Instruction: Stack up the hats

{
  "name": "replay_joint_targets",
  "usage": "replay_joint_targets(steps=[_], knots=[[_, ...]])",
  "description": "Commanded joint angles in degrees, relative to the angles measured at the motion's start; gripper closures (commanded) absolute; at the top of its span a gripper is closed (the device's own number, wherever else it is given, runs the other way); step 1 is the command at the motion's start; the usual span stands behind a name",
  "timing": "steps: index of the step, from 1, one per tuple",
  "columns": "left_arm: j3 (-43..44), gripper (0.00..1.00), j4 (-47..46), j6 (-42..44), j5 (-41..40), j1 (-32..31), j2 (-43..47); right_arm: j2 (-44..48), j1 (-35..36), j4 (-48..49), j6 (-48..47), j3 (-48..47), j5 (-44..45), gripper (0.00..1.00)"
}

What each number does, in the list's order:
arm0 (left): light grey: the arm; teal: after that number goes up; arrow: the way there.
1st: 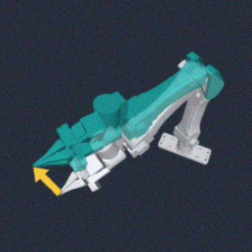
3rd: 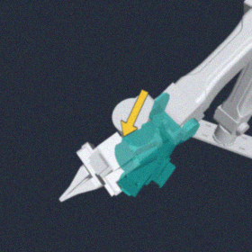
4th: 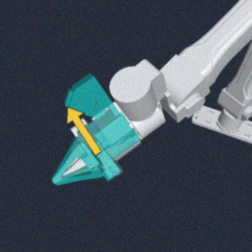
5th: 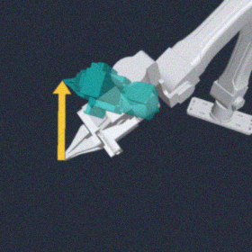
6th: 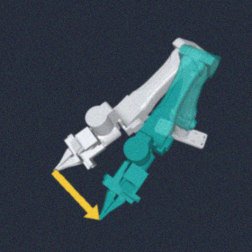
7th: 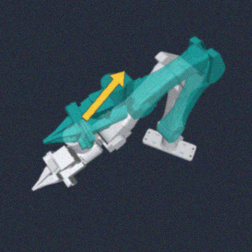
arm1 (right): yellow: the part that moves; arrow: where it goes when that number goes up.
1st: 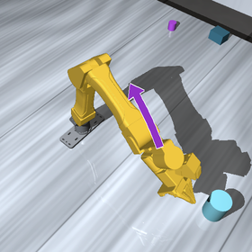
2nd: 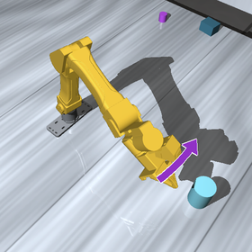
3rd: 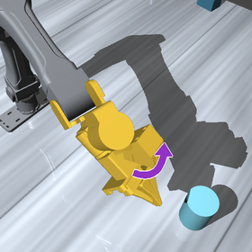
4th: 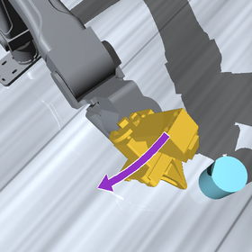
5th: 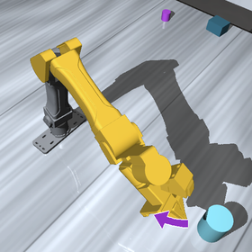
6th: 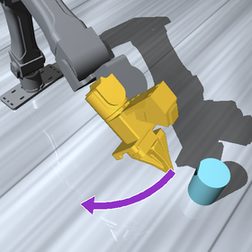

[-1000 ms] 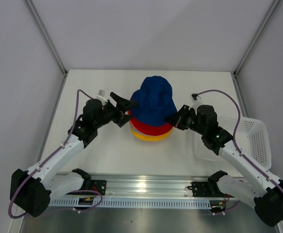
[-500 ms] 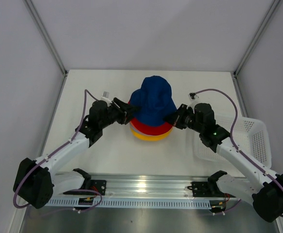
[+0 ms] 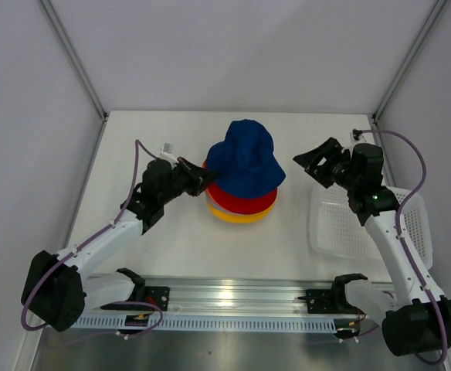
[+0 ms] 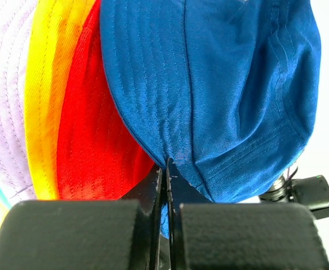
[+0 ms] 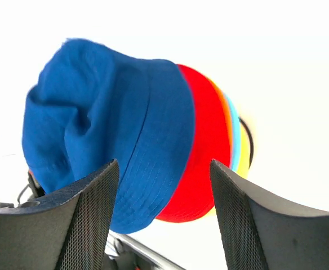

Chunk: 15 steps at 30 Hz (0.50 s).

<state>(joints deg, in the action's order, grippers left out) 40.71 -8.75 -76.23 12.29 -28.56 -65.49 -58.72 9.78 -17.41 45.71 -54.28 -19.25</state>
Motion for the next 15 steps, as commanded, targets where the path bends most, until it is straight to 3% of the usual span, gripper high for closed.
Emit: replay_joint_targets(steps=[1, 5, 9, 15], knots=[[1.39, 0.99, 1.63, 5.90, -0.34, -0.71, 0.81, 0.72, -2.83, -1.06, 3.32, -0.13, -5.18, 0.31], [1.04, 0.99, 1.64, 6.62, 0.62, -1.24, 0.11, -1.39, -2.05, 10.17, 12.71, 6.98, -10.19, 0.33], [1.39, 0.99, 1.28, 7.23, 1.33, -1.77, -1.30, -2.63, -0.03, 11.87, 16.07, 11.99, -7.48, 0.31], [1.65, 0.99, 1.72, 8.55, 1.50, -2.21, -2.00, -1.31, 1.29, 23.82, 28.71, 18.94, -5.90, 0.31]])
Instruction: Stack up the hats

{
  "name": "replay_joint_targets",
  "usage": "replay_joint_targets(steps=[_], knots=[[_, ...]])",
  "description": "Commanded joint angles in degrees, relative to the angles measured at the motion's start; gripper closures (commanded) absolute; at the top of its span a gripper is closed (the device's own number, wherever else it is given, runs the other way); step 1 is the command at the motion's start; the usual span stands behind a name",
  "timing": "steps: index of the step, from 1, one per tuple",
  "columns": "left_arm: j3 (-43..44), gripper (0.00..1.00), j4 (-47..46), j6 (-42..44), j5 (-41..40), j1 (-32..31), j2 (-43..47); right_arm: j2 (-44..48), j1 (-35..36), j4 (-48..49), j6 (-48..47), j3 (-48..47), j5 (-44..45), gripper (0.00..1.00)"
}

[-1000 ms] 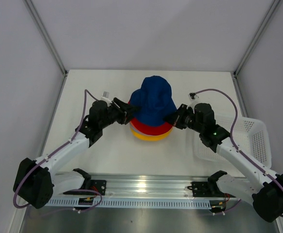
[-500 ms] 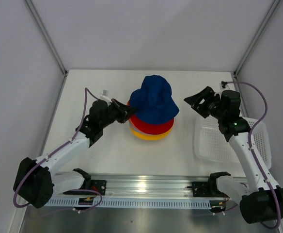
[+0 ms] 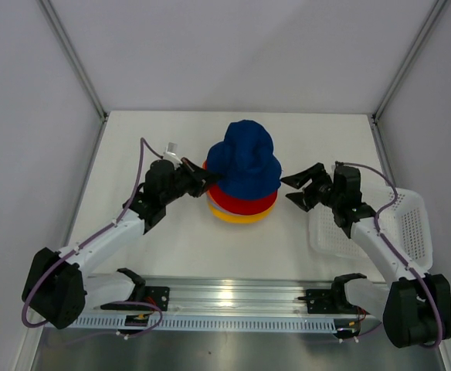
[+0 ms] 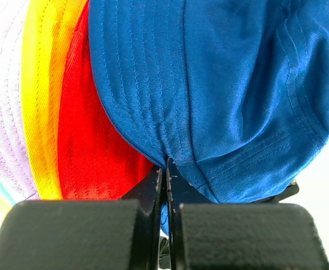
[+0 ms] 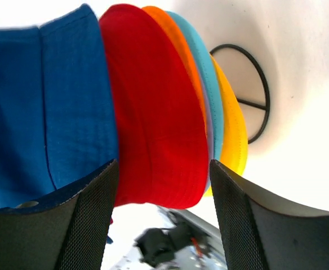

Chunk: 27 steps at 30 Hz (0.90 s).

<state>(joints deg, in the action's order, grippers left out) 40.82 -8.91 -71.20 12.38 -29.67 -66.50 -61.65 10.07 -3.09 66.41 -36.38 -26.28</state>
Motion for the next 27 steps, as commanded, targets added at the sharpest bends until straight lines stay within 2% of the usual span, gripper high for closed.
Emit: replay_joint_targets(steps=[1, 6, 11, 19, 27], knots=[[1.55, 0.99, 2.14, 3.61, 1.50, -1.09, -1.00, 1.88, 1.27, 11.25, 10.21, 1.66, 2.02, 0.31], [0.84, 0.99, 2.58, 4.22, 2.03, -1.09, -1.18, 5.12, 6.71, 15.30, 13.83, 2.98, 13.78, 0.33], [0.76, 0.99, 3.19, 5.45, 1.86, -1.09, -0.82, 6.54, 7.16, 15.83, 13.22, 2.89, 21.18, 0.34], [0.49, 0.99, 3.54, 5.90, 3.17, -1.09, -1.44, -0.65, 8.30, 22.06, 13.65, 3.77, 21.01, 0.34], [0.58, 0.99, 3.98, 6.78, 2.91, -1.09, -1.26, -5.59, 8.83, 29.36, 17.34, 3.25, 21.97, 0.40]])
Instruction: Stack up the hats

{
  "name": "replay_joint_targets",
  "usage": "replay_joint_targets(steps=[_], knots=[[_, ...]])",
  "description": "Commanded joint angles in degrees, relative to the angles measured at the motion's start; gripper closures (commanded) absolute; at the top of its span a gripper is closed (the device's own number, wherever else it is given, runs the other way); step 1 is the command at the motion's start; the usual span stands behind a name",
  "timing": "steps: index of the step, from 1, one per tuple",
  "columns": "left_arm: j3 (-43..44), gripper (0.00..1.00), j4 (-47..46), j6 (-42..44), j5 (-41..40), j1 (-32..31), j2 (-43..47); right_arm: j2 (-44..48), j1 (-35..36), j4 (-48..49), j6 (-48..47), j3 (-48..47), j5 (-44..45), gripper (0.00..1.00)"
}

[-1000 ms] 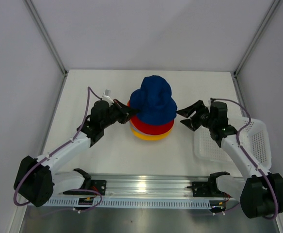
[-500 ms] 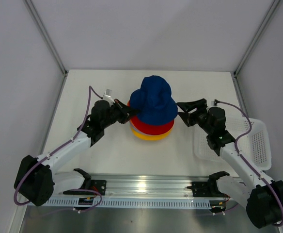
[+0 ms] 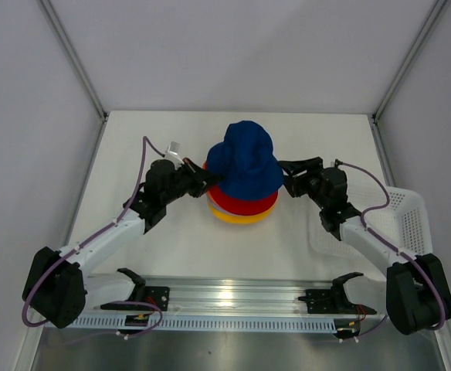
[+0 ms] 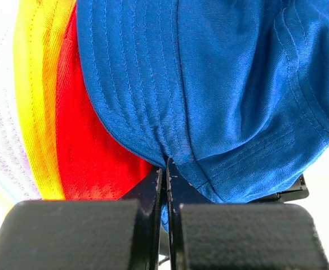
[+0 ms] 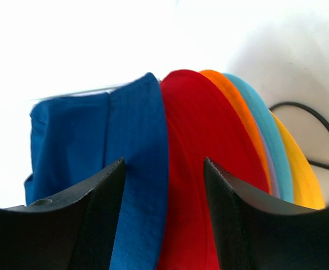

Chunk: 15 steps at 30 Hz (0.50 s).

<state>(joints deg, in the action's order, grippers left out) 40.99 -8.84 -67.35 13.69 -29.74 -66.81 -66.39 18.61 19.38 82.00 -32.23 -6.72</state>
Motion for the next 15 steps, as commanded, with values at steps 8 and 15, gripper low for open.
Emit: replay_joint_targets(steps=[8, 15], knots=[[0.67, 0.99, 3.74, 3.89, 2.57, -1.03, -1.66, -7.87, 1.16, 8.48, 2.64, -6.61, -0.39, 0.74], [4.61, 0.99, 7.43, 10.83, 0.99, -1.03, 3.25, -7.27, 1.25, 1.31, -3.66, -10.56, -1.37, 1.00]])
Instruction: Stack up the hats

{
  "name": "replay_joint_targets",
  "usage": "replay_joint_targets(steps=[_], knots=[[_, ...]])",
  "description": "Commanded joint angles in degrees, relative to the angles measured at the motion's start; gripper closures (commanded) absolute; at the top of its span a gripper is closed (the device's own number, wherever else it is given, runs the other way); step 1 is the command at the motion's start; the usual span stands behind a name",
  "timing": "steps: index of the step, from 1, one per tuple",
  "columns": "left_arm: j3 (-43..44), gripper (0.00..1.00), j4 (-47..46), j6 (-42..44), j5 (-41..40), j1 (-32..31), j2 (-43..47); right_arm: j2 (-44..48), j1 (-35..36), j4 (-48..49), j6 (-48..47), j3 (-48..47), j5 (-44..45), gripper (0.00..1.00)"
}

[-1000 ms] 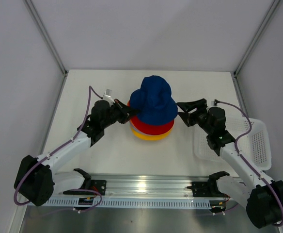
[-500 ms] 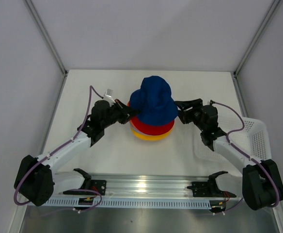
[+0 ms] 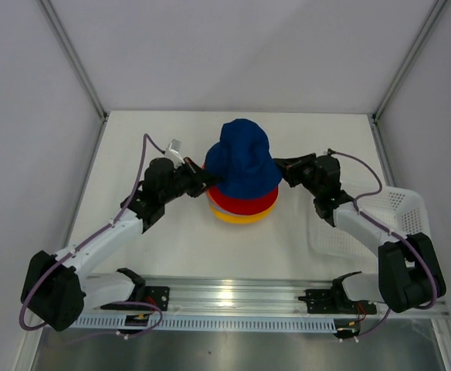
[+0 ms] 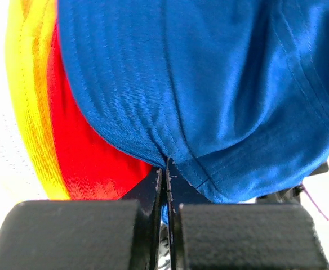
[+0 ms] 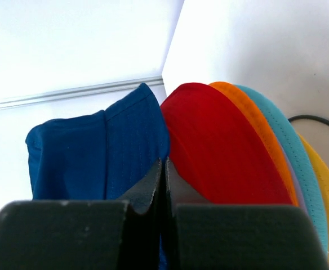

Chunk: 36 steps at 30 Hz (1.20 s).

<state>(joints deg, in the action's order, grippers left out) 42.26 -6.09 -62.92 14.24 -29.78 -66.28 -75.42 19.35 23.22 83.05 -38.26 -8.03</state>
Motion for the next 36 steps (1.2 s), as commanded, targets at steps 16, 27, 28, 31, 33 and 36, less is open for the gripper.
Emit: replay_joint_targets(steps=[16, 27, 28, 31, 33, 36], knots=[[6.96, 0.99, 11.35, 17.73, 1.58, -1.86, 7.39, 11.34, 0.42, -7.23, -17.13, -3.50, 2.85, 1.00], [3.27, 0.99, 15.92, 18.71, -5.34, -1.86, 5.47, 19.00, 0.07, -11.71, -19.85, 6.27, 8.03, 1.00], [3.44, 0.99, 16.89, 16.79, -6.58, -1.51, 4.50, 17.34, -0.02, -11.62, -20.11, 6.18, 8.03, 1.00], [2.83, 0.99, 19.01, 12.14, -7.30, 0.33, 3.27, 13.64, -0.28, -10.13, -21.51, 4.87, 6.54, 1.00], [0.90, 0.99, 18.14, 10.02, -6.95, 0.95, 3.61, 9.34, -0.11, -11.00, -22.57, 3.64, 6.45, 1.00], [-0.86, 0.99, 18.13, 9.48, -7.91, 1.30, 5.19, 3.80, -0.37, -15.65, -24.16, 0.21, 6.54, 1.00]])
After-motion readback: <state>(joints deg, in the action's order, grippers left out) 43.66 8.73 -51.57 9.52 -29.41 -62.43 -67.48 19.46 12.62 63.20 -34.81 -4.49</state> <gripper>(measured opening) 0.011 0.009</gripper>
